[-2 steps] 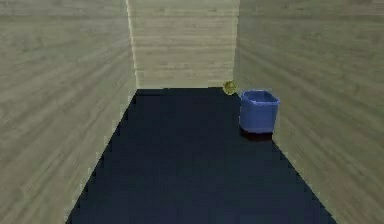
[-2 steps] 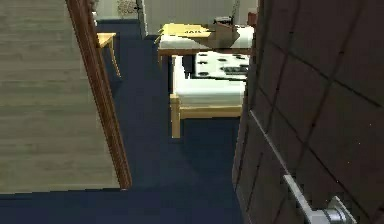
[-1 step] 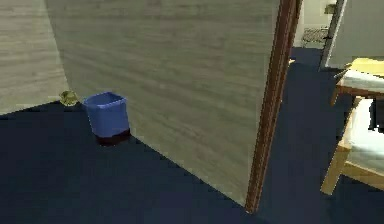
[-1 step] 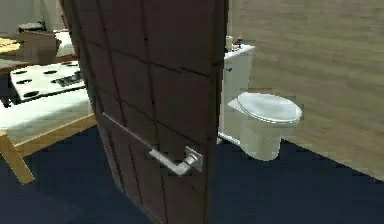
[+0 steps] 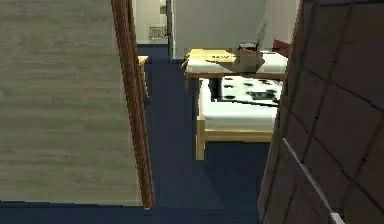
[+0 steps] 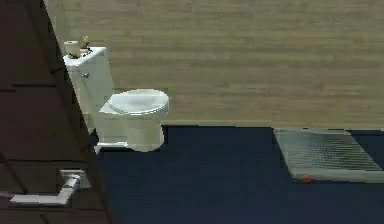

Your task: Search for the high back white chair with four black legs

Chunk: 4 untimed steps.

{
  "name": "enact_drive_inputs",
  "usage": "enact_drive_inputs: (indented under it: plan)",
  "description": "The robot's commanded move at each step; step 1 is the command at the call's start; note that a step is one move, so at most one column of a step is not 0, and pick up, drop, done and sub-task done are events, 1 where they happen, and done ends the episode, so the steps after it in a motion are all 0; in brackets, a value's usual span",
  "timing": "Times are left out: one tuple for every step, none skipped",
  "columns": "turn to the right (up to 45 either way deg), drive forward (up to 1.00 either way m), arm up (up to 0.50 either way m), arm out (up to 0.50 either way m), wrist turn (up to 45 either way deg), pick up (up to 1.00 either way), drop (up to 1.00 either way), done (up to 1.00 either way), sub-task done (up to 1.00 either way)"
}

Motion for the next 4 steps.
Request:
enact_drive_inputs:
  plan:
    - [0.0,1.00,0.00,0.00,0.0,0.00,0.00,0.00,0.00]
    - [6.0,0.00,0.00,0.00,0.0,0.00,0.00,0.00,0.00]
    - [0.0,0.35,0.00,0.00,0.0,0.00,0.00,0.00,0.00]
    - [-33.0,0.00,0.00,0.00,0.0,0.00,0.00,0.00,0.00]
